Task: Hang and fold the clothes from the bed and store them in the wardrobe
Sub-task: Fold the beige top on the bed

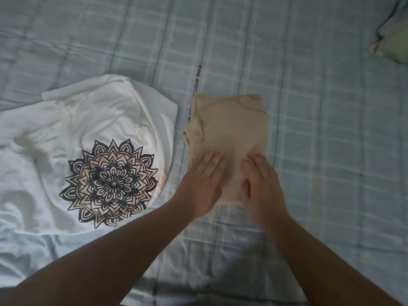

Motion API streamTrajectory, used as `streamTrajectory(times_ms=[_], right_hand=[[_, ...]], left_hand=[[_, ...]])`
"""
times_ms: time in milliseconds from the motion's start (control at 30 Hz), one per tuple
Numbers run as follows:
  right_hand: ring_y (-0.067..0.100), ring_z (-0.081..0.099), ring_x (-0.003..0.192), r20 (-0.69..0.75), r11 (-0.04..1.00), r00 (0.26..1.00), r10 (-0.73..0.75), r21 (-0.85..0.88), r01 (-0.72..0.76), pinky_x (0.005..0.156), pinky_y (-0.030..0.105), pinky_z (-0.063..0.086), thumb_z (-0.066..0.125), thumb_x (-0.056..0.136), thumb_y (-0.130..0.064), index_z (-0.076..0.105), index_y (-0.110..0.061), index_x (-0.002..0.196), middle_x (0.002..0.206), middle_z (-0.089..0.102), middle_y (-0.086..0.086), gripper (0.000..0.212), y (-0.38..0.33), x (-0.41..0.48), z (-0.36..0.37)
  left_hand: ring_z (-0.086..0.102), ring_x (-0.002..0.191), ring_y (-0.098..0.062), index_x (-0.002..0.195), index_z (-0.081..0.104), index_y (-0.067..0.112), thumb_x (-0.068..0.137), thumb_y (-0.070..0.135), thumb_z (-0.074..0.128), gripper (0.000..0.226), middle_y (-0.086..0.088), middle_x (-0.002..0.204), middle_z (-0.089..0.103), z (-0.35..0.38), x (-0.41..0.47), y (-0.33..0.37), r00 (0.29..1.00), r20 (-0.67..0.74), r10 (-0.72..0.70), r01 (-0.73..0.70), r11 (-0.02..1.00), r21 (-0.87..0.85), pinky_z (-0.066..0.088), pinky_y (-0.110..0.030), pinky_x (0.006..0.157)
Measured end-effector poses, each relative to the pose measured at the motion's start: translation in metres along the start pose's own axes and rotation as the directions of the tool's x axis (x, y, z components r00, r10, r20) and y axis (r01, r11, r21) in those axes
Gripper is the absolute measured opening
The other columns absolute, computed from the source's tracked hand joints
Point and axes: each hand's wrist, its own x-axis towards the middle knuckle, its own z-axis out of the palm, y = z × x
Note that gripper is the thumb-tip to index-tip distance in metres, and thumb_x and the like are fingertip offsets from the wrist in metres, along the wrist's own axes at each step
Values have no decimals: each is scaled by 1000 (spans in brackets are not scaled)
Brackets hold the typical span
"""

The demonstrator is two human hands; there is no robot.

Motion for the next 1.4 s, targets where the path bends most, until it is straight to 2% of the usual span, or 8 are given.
streamTrajectory(times_ms=[133, 500, 867, 1000, 1133, 1233, 1300, 1400], right_hand=[[32, 19, 150, 127, 961, 960, -251, -91, 263, 120, 50, 20, 40, 101, -27, 34, -1, 150, 159, 28, 18, 56, 34, -11, 26], [33, -1, 152, 423, 898, 860, -284, -196, 393, 121, 53, 13, 46, 82, -71, 7, 0, 156, 164, 1, 19, 110, 58, -12, 26], [45, 12, 148, 483, 861, 841, -244, -290, 417, 120, 55, 15, 38, 85, -14, 15, 8, 152, 158, 16, 32, 75, 39, -17, 4], [45, 11, 149, 529, 886, 813, -243, -220, 408, 119, 54, 18, 39, 81, -11, 18, 10, 151, 158, 16, 32, 76, 37, -47, -2], [36, 4, 151, 652, 915, 727, -214, -128, 384, 123, 45, 4, 46, 82, -11, 9, 2, 155, 162, 6, 24, 83, 32, -61, -16], [29, 33, 144, 718, 988, 680, -145, 72, 134, 121, 30, 16, 52, 82, -14, 23, -14, 156, 158, 30, 14, 79, 27, -48, -39], [24, 59, 117, 783, 988, 619, -61, 137, -76, 99, 32, 46, 54, 79, -20, 49, -27, 139, 129, 61, 5, 60, 30, -25, -58], [18, 66, 87, 822, 939, 569, 25, 176, -296, 69, 26, 47, 63, 75, -25, 65, -21, 96, 86, 65, -5, 22, 46, 20, -79]], left_hand=[[16, 152, -30, 154, 28, 3, 104, 39, 38, 62, -16, 161, 24, 30, -19, -6, 999, 34, 31, -34, 997, 64, 21, -51, 120], [3, 153, -30, 157, 14, 6, 91, 68, 43, 95, -16, 165, 8, 31, -22, -27, 976, 214, 51, -91, 978, 185, 13, -51, 123], [-19, 147, -45, 154, -13, 2, 92, 32, 56, 98, -32, 159, -17, 6, -25, -6, 926, 377, -29, -82, 958, 275, 1, -54, 122], [-16, 146, -50, 155, -6, -2, 96, 41, 48, 90, -36, 158, -10, -3, -48, 14, 883, 468, -17, -98, 970, 221, 0, -55, 122], [26, 146, -40, 148, 43, 6, 90, 40, 57, 69, -27, 153, 35, -23, -53, 24, 906, 416, 77, -142, 982, 127, 5, -32, 121], [24, 148, -19, 155, 29, 28, 99, 26, 44, 58, -9, 160, 30, -45, -36, 8, 718, 694, -56, 344, 895, -284, 5, -18, 117], [60, 97, -20, 131, 54, 42, 95, 23, 43, 43, 0, 103, 63, -56, -17, 2, 596, 796, -110, 630, 678, -378, 45, -27, 90], [54, 64, -24, 95, 59, 12, 96, 0, 42, 21, -11, 74, 55, -64, 18, -16, 477, 855, -204, 844, 379, -380, 50, -36, 60]])
